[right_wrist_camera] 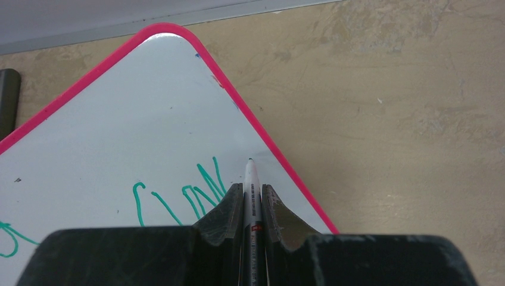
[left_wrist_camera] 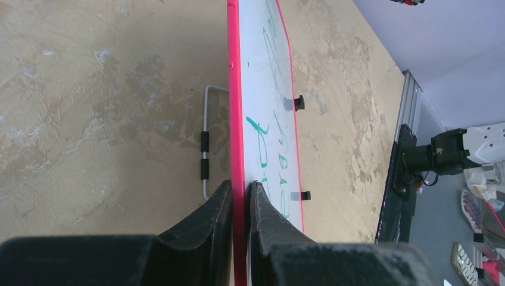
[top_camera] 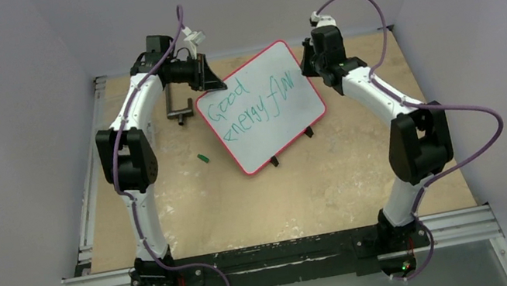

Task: Write a sentence on the whiteboard
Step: Write a sentence on the whiteboard, then close the whiteboard marker at the center of the board.

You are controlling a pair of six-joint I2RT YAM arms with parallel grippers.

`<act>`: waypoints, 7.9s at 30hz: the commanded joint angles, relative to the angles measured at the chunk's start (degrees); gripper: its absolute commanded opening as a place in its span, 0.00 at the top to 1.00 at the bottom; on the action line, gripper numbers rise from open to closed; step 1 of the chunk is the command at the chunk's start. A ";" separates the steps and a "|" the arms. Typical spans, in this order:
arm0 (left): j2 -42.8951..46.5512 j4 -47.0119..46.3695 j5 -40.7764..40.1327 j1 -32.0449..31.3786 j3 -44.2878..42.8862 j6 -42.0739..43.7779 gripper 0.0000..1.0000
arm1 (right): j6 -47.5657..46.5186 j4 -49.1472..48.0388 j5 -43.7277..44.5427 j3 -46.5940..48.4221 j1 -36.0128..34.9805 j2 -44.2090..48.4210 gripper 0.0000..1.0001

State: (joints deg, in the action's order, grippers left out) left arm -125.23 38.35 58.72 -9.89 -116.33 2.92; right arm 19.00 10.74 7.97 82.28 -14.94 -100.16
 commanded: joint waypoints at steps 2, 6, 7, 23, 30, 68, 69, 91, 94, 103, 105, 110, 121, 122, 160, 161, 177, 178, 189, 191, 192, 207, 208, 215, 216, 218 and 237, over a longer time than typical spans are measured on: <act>3.84 -1.96 1.57 -0.37 0.03 4.64 1.00 | 0.00 -2.13 -0.32 3.10 0.21 -0.28 1.00; 3.84 -1.95 1.58 -0.39 -0.03 4.69 1.00 | 0.02 -2.15 -0.27 3.64 0.26 -0.85 1.00; 3.85 -1.96 1.57 -0.39 -0.03 4.65 1.00 | 0.07 -2.10 -0.27 3.82 0.26 -1.02 1.00; 3.70 -1.99 1.65 -0.44 -0.12 4.66 1.00 | 0.43 -1.83 -0.71 5.68 0.19 -3.24 1.00; 3.71 -1.99 1.73 -0.40 -0.08 4.55 1.00 | 0.39 -2.50 -3.19 4.36 0.17 -2.87 1.00; 3.86 -2.23 1.95 -0.48 0.05 4.30 1.00 | 0.86 -1.38 -0.26 -5.25 -0.63 1.63 1.00; 3.85 -2.28 1.97 -0.48 0.05 4.30 1.00 | 0.87 -1.26 0.21 -5.26 -0.62 1.56 1.00; 4.10 -2.34 2.01 -0.57 0.14 4.32 1.00 | 0.87 -0.15 -3.47 -10.00 -0.76 4.32 1.00; 4.11 -2.28 1.99 -0.57 0.19 4.29 1.00 | 1.21 -0.77 -5.95 -9.69 -0.79 4.78 1.00; 4.12 -2.23 1.93 -0.57 0.14 4.33 1.00 | 1.56 -0.83 -7.84 -6.83 -0.79 5.33 1.00; 4.11 -2.30 1.93 -0.57 0.14 4.45 1.00 | 1.57 -0.36 -7.81 -6.50 -0.77 6.34 1.00; 4.16 -1.87 1.77 -0.52 0.14 4.65 1.00 | 2.31 -0.67 -10.11 -7.22 -0.77 11.00 1.00; 4.39 1.11 0.70 -0.27 0.16 7.99 0.97 | 5.29 -3.20 -13.37 -14.22 -0.79 21.79 1.00; 4.42 1.11 0.76 -0.16 0.22 7.80 0.95 | 5.64 -3.49 -14.07 -14.90 -0.74 22.50 1.00; 4.72 -1.47 -1.09 1.37 3.04 3.31 0.44 | 7.80 -6.08 -17.72 -18.71 -0.79 26.77 1.00; 4.87 -1.87 -0.93 1.63 3.09 2.90 0.43 | 7.80 -6.01 -17.72 -18.73 -0.79 26.85 1.00; 21.95 -23.45 -16.44 6.83 24.00 -12.40 0.05 | 7.71 -5.86 -17.89 -18.04 -0.79 28.71 1.00; 23.71 -24.12 -19.54 7.16 26.11 -13.77 0.06 | 7.76 -5.91 -17.96 -18.05 -0.75 28.84 1.00; 37.73 -13.99 -56.59 7.33 37.27 -35.39 0.11 | 8.03 -5.71 -19.03 -18.22 -0.79 30.68 1.00; 38.83 -7.73 -63.54 7.11 36.62 -39.12 0.09 | 8.06 -5.73 -19.13 -18.37 -0.77 31.05 1.00; 39.66 -5.47 -66.45 6.85 36.65 -40.34 0.06 | 8.11 -5.67 -19.25 -18.34 -0.79 31.19 1.00; 45.98 13.72 -93.94 -9.54 46.31 -61.89 0.03 | 8.52 -4.21 -19.74 -17.23 -0.78 32.92 1.00; 45.88 13.69 -94.08 -9.86 47.00 -62.95 0.04 | 8.42 -4.09 -19.79 -17.16 -0.79 33.07 1.00; 46.24 6.69 -88.81 -10.41 53.21 -65.75 0.07 | 8.18 -3.97 -19.74 -17.48 -0.77 34.19 1.00; 46.25 4.44 -87.73 -10.52 54.79 -66.07 0.08 | 8.18 -4.10 -19.74 -17.58 -0.79 34.24 1.00; 45.56 0.83 -85.41 -11.11 57.03 -66.23 0.10 | 8.07 -4.14 -19.79 -17.69 -0.78 34.11 1.00; 36.47 -18.10 -77.41 -12.87 63.66 -63.91 0.47 | 7.67 -4.76 -20.93 -18.12 -0.78 33.56 1.00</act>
State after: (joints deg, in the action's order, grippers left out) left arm -87.09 26.11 -20.88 -22.59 -52.86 -62.00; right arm 27.16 7.40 -11.77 63.40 -15.44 -67.22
